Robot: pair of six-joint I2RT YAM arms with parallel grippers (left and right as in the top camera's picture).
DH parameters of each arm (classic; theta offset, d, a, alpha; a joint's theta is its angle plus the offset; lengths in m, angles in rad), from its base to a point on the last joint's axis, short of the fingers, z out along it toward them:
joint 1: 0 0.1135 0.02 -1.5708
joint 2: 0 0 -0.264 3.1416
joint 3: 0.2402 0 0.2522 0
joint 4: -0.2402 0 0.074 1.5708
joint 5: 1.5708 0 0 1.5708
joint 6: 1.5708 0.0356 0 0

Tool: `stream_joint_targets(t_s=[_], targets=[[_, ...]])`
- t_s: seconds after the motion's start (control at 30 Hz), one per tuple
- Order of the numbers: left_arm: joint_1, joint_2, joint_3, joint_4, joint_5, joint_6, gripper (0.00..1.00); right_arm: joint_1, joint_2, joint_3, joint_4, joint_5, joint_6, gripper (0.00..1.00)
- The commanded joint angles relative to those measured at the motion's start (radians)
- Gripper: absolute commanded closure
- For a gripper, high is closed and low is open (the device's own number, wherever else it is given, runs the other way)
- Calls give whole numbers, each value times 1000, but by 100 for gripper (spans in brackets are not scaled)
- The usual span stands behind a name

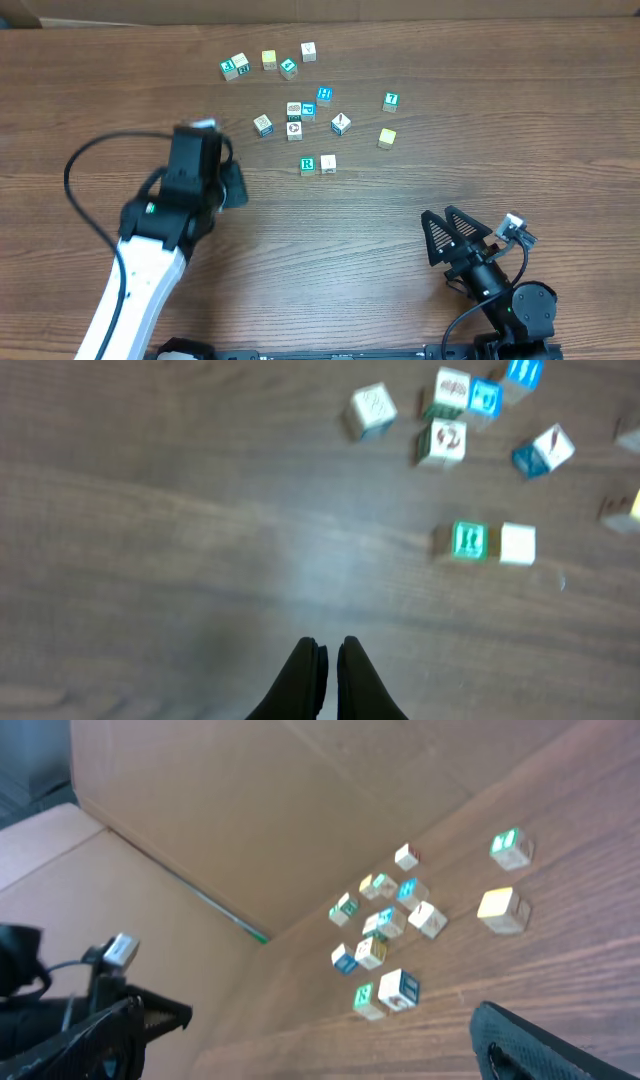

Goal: Form a horizontal line

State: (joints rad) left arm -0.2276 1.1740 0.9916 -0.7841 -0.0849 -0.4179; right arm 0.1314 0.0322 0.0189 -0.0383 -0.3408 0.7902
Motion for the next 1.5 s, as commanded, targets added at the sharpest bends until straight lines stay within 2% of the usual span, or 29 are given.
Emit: stream_joint_targets(t_s=[0.0, 0.17, 0.37, 0.47, 0.53, 0.57, 0.6, 0.73, 0.93, 1.13, 1.23, 1.47], targets=[[6, -99, -66, 3, 34, 15, 96, -2, 55, 58, 3, -21, -45, 0], [6, -222, -129, -31, 51, 85, 96, -2, 237, 192, 2, -56, -154, 0], [6, -339, -154, -122, 49, 93, 95, -2, 610, 457, -11, -149, -251, 0], [6, -362, -154, -145, 49, 93, 94, -2, 808, 634, -106, -188, -303, 0], [6, -365, -154, -146, 52, 90, 65, -2, 945, 777, -248, -184, -372, 0], [6, -365, -154, -147, 53, 81, 46, -2, 1015, 852, -328, -184, -416, 0], [6, -364, -154, -147, 53, 67, 1, -2, 1070, 909, -384, -185, -441, 0], [6, -363, -154, -146, 53, 43, 0, -2, 1226, 1057, -485, -189, -462, 0], [6, -363, -154, -148, 52, 44, 0, -2, 1304, 1065, -328, -260, -463, 0], [6, -362, -154, -148, 52, 44, 1, -1, 1326, 1067, -320, -206, -462, 0], [6, -363, -154, -148, 52, 44, 0, 17, 1342, 1098, -372, -124, -462, 0], [6, -363, -154, -148, 52, 44, 0, 149, 1498, 1332, -664, 264, -462, 0]])
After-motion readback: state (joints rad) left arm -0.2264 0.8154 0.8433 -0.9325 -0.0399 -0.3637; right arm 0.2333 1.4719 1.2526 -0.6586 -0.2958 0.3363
